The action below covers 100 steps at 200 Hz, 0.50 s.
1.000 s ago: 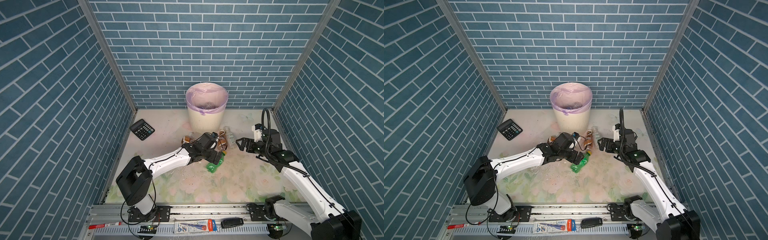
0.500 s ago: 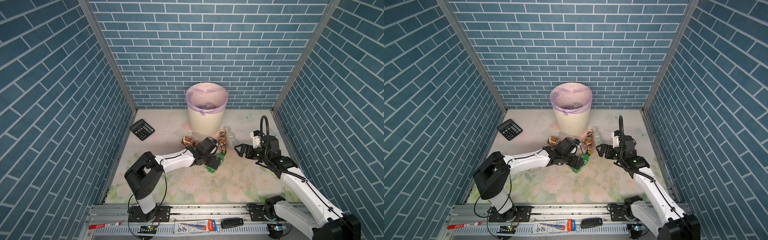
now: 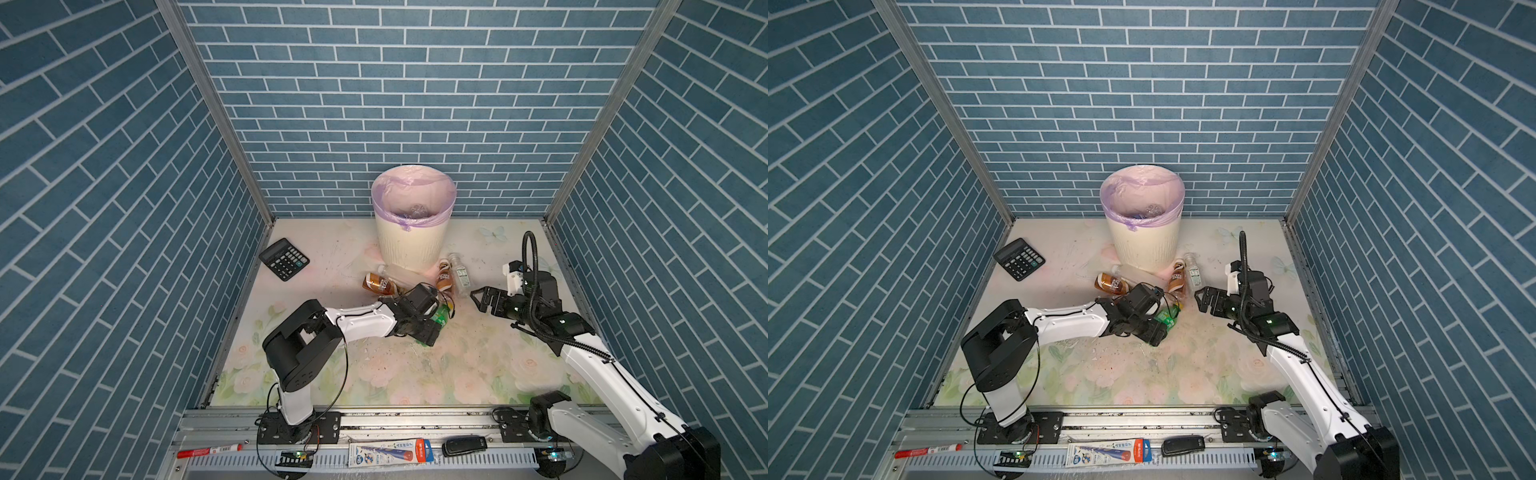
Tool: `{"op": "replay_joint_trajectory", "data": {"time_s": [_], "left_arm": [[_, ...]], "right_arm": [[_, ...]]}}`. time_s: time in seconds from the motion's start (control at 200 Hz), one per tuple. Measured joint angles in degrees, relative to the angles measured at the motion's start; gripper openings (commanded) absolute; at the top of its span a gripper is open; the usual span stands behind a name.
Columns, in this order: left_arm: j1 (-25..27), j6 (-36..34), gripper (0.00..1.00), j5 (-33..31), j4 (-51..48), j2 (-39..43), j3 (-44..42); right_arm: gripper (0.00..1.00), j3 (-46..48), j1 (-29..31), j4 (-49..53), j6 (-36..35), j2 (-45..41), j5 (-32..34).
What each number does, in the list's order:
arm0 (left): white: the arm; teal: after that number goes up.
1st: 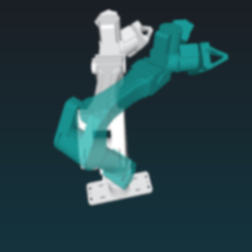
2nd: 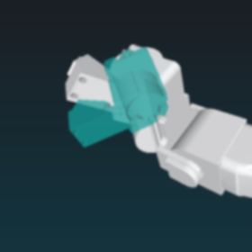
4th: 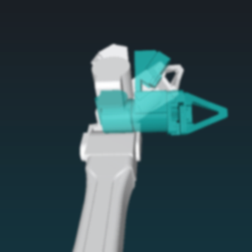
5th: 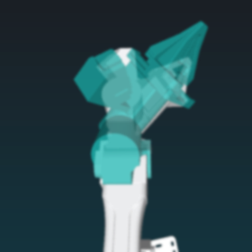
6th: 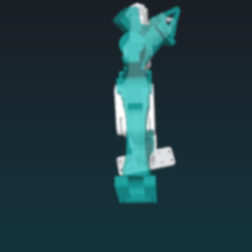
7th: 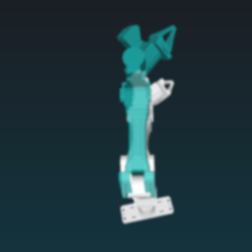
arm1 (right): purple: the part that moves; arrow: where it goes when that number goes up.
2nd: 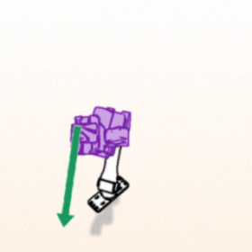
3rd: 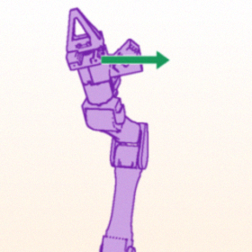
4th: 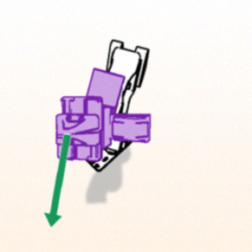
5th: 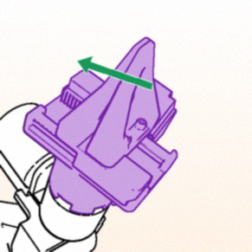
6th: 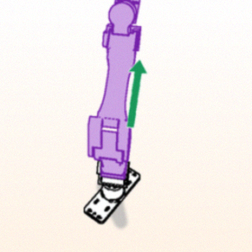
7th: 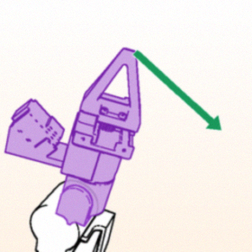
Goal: Throw the plastic bottles in the bin
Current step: 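Close the left gripper on the green soda bottle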
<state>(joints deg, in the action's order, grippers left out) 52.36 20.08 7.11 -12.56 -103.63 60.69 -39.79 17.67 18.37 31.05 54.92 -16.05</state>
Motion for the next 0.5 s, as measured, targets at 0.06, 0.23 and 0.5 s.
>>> {"op": "replay_joint_trajectory", "data": {"time_s": [0.06,0.23,0.5], "left_arm": [[0.3,-0.4,0.76,-0.1,-0.1,-0.3,0.0],[1.4,-2.0,0.64,-0.9,-0.3,-0.3,0.0],[1.7,-3.8,0.60,-1.6,-0.3,0.5,-0.6]], "right_arm": [[0.99,0.0,-0.2,0.0,0.2,0.0,0.3],[0.99,0.0,-1.0,0.0,0.7,0.5,0.7],[0.99,0.0,-1.7,-0.2,1.9,0.9,0.6]]}}
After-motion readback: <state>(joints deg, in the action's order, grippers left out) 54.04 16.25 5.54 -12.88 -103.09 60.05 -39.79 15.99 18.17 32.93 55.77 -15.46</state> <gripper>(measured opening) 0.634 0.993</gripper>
